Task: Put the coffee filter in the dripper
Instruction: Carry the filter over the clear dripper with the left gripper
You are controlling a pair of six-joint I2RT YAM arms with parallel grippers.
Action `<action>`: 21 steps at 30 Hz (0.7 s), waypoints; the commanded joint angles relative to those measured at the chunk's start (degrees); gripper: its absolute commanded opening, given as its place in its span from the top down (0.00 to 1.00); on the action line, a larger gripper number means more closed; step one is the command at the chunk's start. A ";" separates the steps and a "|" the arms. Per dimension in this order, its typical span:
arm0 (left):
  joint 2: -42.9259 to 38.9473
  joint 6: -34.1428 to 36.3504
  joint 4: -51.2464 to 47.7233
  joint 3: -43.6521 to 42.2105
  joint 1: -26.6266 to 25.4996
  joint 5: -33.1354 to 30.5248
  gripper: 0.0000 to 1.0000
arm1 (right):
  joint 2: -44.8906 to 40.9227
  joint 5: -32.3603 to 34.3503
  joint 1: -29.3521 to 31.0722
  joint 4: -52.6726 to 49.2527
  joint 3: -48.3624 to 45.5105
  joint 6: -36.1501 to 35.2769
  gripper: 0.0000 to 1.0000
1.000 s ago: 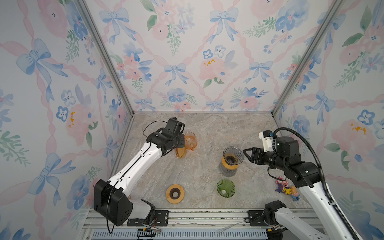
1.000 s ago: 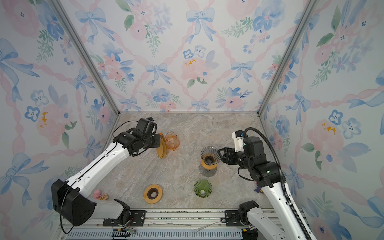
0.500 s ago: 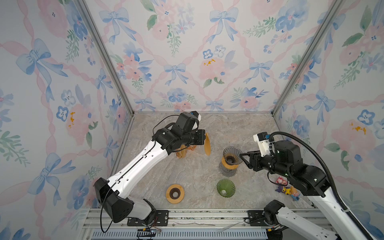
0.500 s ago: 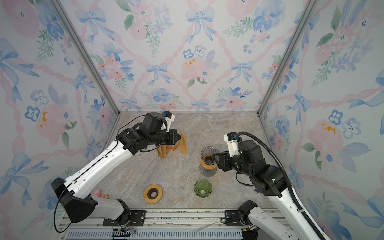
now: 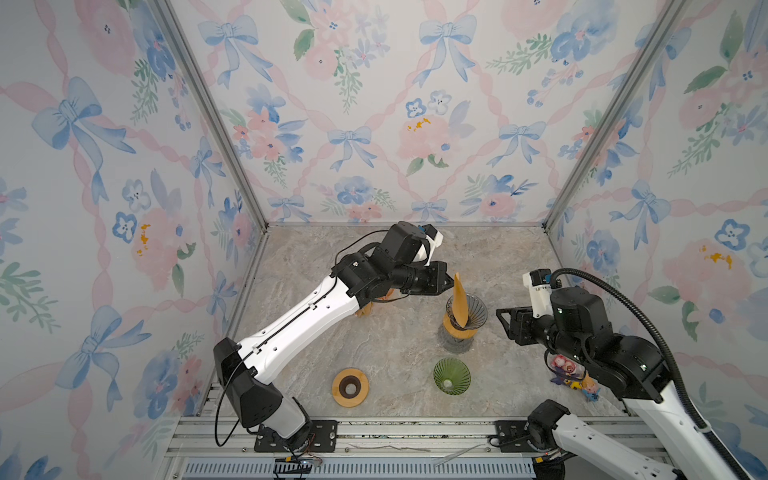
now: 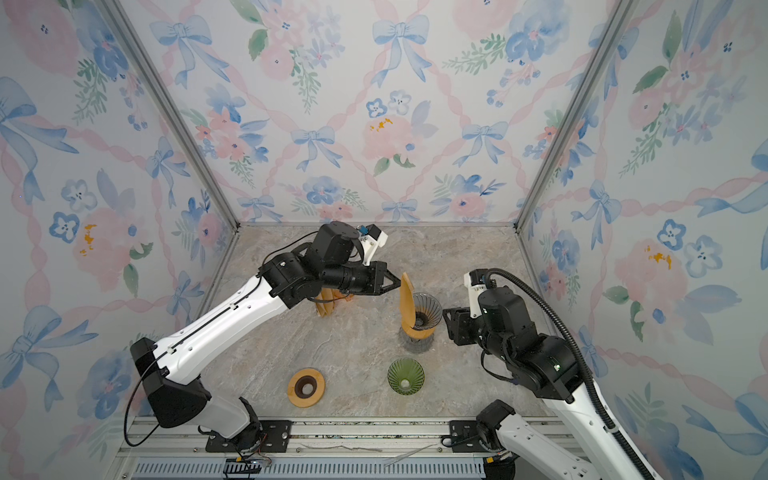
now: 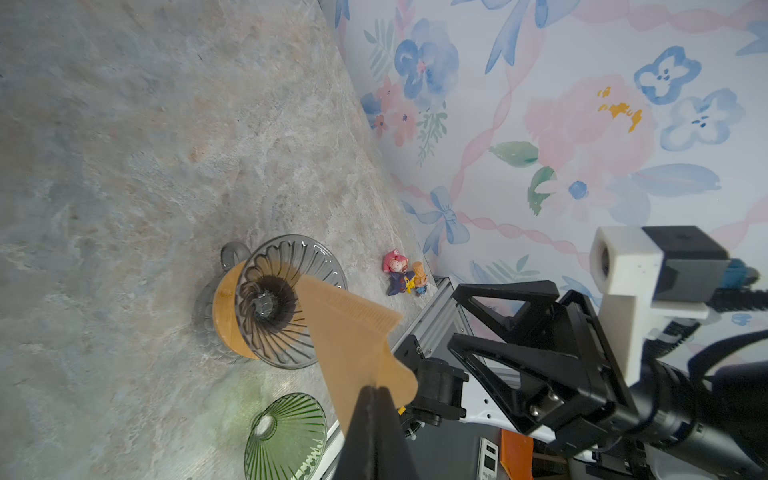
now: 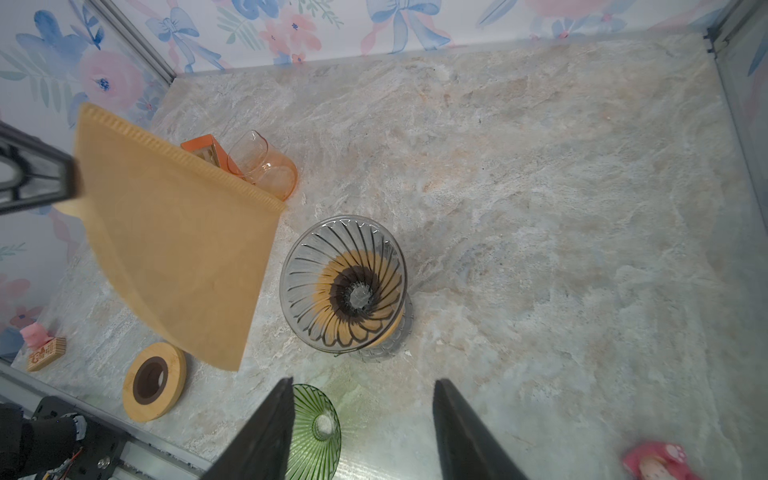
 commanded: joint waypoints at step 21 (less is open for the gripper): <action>6.81 -4.51 11.45 -9.21 1.33 0.52 0.97 | 2.91 -6.77 -0.08 -0.96 1.41 0.47 0.45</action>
